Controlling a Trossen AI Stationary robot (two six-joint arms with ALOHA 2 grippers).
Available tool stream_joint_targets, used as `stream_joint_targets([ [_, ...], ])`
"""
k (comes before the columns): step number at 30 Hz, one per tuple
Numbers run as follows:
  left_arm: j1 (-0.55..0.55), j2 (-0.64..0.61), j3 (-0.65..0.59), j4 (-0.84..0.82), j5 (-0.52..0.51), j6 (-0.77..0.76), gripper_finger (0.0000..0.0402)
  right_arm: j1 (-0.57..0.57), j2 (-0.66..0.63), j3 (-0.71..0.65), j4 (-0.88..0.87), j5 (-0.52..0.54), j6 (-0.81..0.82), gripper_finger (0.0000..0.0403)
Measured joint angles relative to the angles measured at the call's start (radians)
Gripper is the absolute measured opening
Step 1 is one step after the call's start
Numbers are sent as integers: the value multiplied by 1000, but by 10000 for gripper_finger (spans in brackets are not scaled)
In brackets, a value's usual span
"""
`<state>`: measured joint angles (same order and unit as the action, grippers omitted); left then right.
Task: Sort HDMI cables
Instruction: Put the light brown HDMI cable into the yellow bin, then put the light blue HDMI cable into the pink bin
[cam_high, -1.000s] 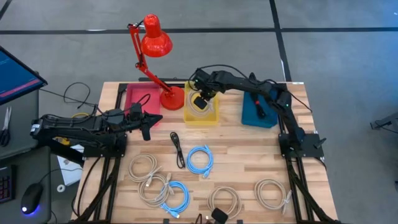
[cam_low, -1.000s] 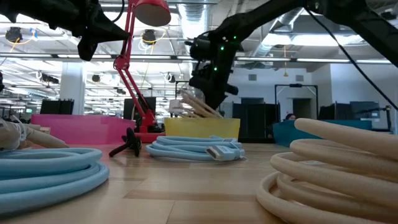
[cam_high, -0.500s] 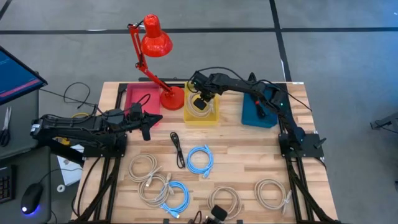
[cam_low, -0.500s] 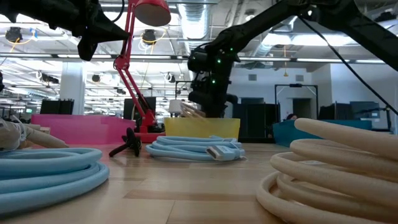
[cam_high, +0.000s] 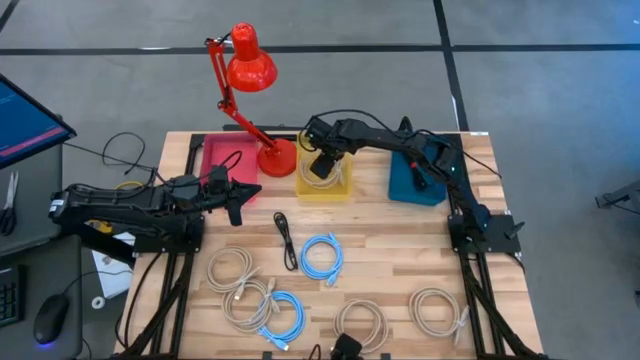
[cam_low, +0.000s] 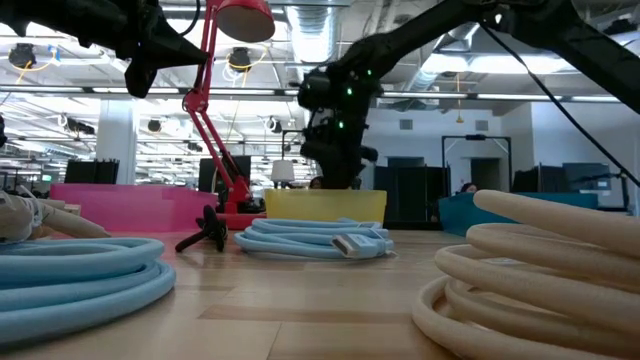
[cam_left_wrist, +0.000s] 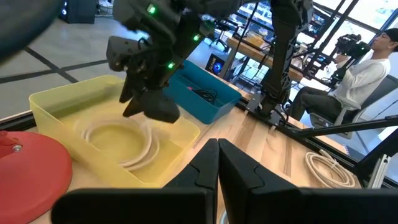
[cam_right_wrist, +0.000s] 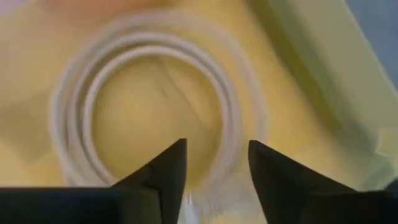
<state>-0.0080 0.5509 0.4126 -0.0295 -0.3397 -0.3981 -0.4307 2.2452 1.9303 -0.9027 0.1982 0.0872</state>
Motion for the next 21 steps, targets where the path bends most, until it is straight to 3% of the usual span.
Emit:
stream_joint_targets([
  [5, 0, 0, 0, 0, 0, 0, 10, 20, -1, 164, -130, 8, -119, 185],
  [11, 0, 0, 0, 0, 0, 0, 10, 60, -5, 430, -367, 8, -199, 167],
  [15, 0, 0, 0, 0, 0, 0, 10, 95, -146, 346, -404, 8, -251, 147],
  [21, 0, 0, 0, 0, 0, 0, 10, 146, -302, 337, -567, -8, -219, 119],
])
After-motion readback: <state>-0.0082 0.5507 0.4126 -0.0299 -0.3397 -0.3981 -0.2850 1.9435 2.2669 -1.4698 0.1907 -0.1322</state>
